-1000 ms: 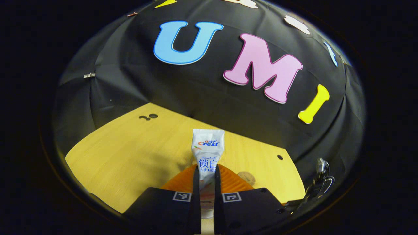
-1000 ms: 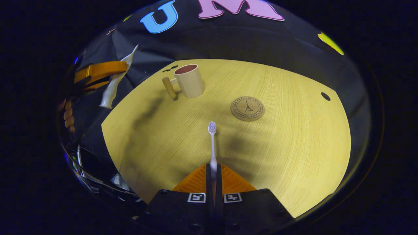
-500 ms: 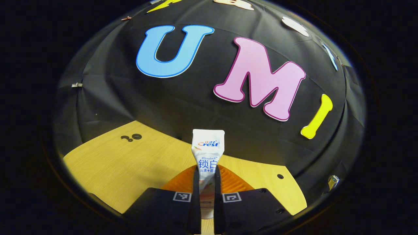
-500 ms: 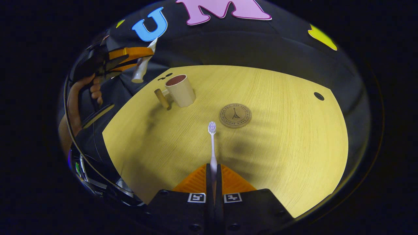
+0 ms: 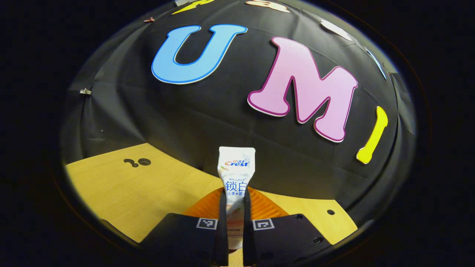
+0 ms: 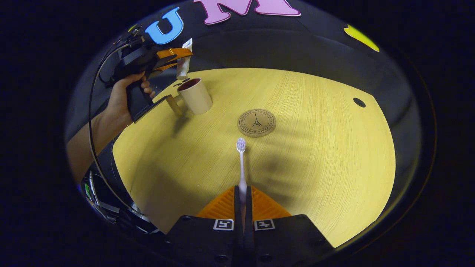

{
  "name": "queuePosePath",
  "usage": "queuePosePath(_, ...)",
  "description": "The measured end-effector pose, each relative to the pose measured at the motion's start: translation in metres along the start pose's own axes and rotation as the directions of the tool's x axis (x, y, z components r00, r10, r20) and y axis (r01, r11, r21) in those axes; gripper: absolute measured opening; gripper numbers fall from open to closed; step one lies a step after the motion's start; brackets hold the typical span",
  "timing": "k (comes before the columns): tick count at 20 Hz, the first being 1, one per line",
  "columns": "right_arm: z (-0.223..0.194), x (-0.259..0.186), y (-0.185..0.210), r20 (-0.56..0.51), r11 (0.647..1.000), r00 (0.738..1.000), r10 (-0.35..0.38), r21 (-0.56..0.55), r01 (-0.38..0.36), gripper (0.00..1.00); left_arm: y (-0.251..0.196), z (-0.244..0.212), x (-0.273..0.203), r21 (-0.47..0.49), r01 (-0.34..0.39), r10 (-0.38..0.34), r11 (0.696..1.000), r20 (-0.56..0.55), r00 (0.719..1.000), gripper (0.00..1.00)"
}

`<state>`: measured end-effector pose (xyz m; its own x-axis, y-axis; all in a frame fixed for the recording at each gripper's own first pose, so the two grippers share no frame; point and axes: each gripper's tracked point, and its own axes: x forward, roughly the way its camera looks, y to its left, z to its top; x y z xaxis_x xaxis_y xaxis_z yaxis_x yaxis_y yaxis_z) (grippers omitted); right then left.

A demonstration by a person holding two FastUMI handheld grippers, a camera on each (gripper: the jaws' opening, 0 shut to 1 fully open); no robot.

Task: Put the toothbrush and toothpaste on the desktop into the cup, then pick up the cup and place it on the coaster on the desktop.

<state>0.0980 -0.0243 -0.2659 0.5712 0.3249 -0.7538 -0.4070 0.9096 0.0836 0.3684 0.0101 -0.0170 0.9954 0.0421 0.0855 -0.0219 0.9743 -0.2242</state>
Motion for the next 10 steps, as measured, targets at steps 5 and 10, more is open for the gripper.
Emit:
queuePosePath(5, -0.003, 0.004, 0.001, -0.005, 1.0, 1.0, -0.002, 0.0, 0.002, 0.05, 0.008, -0.028, 0.007, 0.084, -0.009, 0.01, 0.996, -0.023, 1.0, 0.2)
queuePosePath(10, 0.001, 0.007, 0.006, 0.007, 1.0, 1.0, 0.0, 0.005, 0.0, 0.05, 0.024, -0.043, 0.004, 0.111, -0.038, 0.044, 0.993, -0.056, 0.997, 0.27)
